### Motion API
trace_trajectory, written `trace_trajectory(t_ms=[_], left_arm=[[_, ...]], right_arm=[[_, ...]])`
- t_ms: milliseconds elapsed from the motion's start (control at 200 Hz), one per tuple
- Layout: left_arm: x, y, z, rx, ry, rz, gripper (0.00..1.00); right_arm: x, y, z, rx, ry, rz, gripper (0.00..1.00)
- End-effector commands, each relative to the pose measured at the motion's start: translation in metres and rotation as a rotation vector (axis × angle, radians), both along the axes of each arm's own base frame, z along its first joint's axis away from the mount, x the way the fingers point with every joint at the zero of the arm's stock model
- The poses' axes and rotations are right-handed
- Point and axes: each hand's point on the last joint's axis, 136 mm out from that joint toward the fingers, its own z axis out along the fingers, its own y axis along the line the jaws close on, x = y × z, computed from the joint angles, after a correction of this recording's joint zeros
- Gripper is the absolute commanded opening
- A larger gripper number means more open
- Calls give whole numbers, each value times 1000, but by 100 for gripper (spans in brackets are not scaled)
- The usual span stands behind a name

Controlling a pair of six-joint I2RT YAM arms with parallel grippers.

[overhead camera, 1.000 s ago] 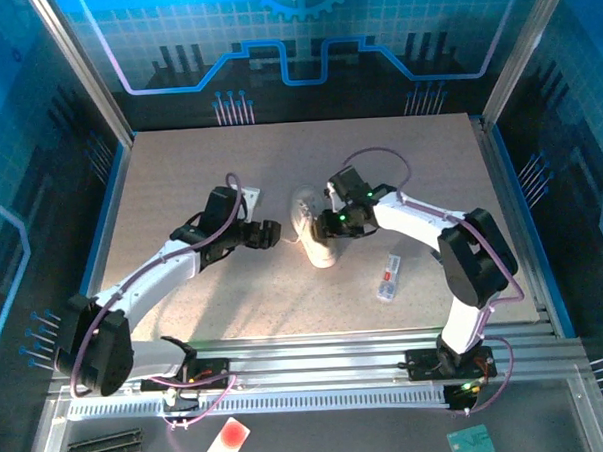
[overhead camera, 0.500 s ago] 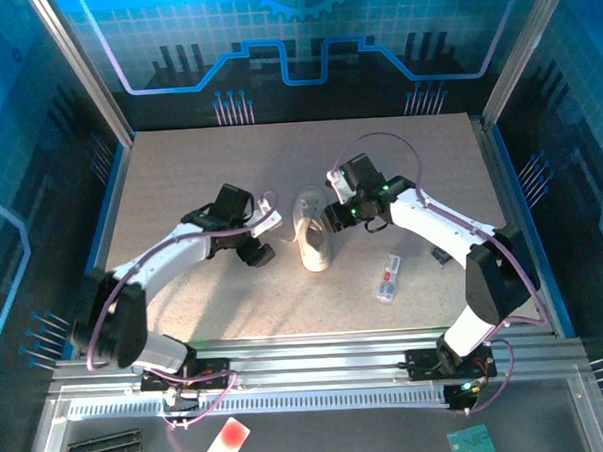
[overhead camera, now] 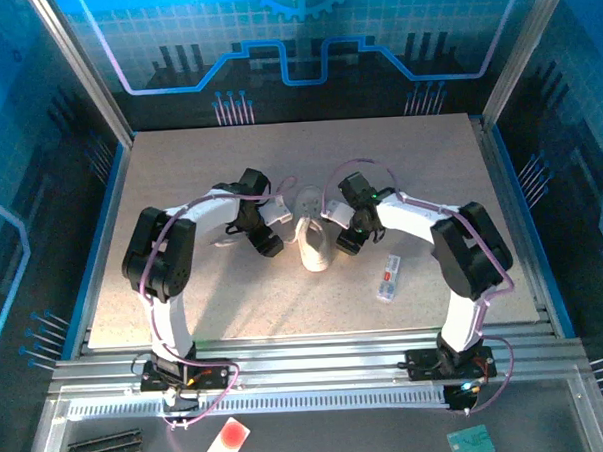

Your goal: Tie the shoes

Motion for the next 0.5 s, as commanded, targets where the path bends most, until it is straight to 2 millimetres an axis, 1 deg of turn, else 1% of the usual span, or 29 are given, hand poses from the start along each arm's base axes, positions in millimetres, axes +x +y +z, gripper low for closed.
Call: trace_trajectory(t_ms=[0, 40, 60, 90, 105, 140, 200, 210, 255, 290, 350, 415, 495], left_arm=[[-10, 8, -14, 47, 99, 27, 76], [-11, 8, -14, 44, 115, 38, 72], [-10, 9, -14, 44, 118, 45, 68], [-12, 10, -15, 52, 125, 51, 60], [-12, 11, -14, 54, 127, 57, 56], [-14, 14, -15, 62, 135, 71, 42], [-17, 20, -11, 59, 141, 102, 20], [-18, 21, -10, 57, 143, 110, 17], [-22, 26, -5, 40, 138, 139, 7], [-23, 30, 2, 22, 124, 167, 0], [-26, 37, 15, -12, 89, 216, 0], [-27, 42, 34, -62, 45, 262, 0], [-28, 39, 60, -125, -15, 282, 0]], right_arm=[[11, -10, -11, -84, 16, 37, 73], [11, -11, -15, -100, 30, 34, 71], [11, -12, -17, -106, 35, 30, 70], [12, -12, -18, -111, 39, 21, 65], [12, -12, -17, -111, 41, 16, 61], [12, -12, -16, -107, 40, 5, 49], [13, -11, -8, -90, 22, -13, 25], [13, -11, -7, -88, 17, -15, 21], [13, -10, 0, -73, -10, -27, 8], [13, -9, 7, -59, -36, -35, 1], [14, -10, 19, -34, -81, -56, 0], [16, -10, 33, -6, -122, -93, 0], [18, -9, 53, 47, -156, -144, 0]])
